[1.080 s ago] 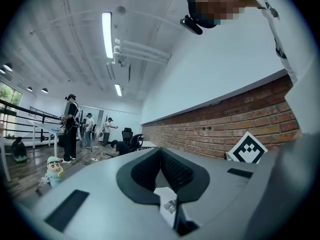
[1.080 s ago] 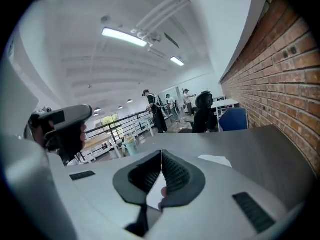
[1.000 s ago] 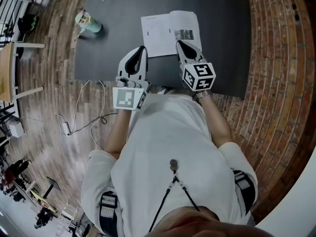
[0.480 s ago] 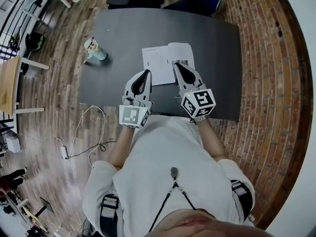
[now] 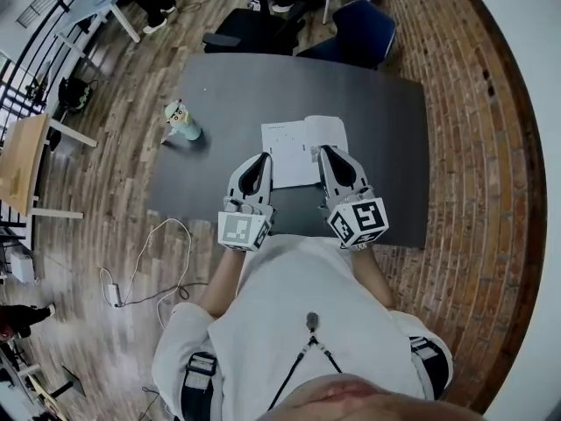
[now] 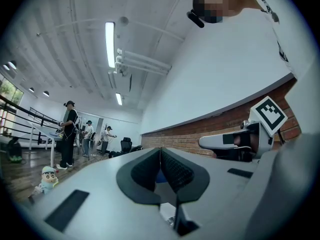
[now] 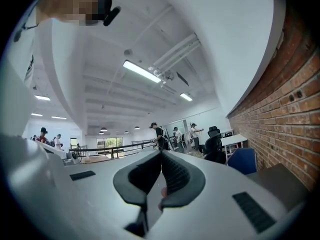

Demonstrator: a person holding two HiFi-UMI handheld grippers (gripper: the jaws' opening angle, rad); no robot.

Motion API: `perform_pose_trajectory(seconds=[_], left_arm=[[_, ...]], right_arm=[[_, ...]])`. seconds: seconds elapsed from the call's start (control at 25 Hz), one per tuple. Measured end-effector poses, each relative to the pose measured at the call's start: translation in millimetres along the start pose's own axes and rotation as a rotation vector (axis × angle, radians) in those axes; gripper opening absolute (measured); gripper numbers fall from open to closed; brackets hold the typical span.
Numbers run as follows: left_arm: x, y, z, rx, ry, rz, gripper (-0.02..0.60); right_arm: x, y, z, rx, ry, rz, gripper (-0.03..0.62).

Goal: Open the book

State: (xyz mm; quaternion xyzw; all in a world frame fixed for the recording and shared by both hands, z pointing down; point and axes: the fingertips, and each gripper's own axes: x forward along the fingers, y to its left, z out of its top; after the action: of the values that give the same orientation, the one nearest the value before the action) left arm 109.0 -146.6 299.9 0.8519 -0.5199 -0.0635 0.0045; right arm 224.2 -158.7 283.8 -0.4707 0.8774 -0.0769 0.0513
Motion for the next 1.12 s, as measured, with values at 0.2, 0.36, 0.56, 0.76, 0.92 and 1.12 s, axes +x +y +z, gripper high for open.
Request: perform_pose_trajectory(seconds=[0.2,0.36,0.56,0.76,0.92,1.12], left_arm=[[2,-2,1,0.004,-0.006,-0.006,0.023],[0,-1,1,0.008,0.001,-0.004,0.023],[-1,-5,0,0.006,0.01,-0.012,0.023],[-5,-6,-8,0.003,0.029,-0.009,0.023],[-9,-7,-8,0.003,0.031,-0.008,0.023],[-12,-4,-8,0.009,0.024,0.004,0.023]], right_arm=[[-1,4,8,-0.006,-0.028,0.011,0.036],[-2,7,8,-0.01,-0.035,0.018,0.036],[-4,8,4,0.01,-0.034,0.012,0.035],[-4,11,-4,0.056,-0.032,0.032,0.035],[-5,12,-5,0.049,-0.024,0.027,0.035],[-5,16,-7,0.047,-0.026,0.044,0.035]])
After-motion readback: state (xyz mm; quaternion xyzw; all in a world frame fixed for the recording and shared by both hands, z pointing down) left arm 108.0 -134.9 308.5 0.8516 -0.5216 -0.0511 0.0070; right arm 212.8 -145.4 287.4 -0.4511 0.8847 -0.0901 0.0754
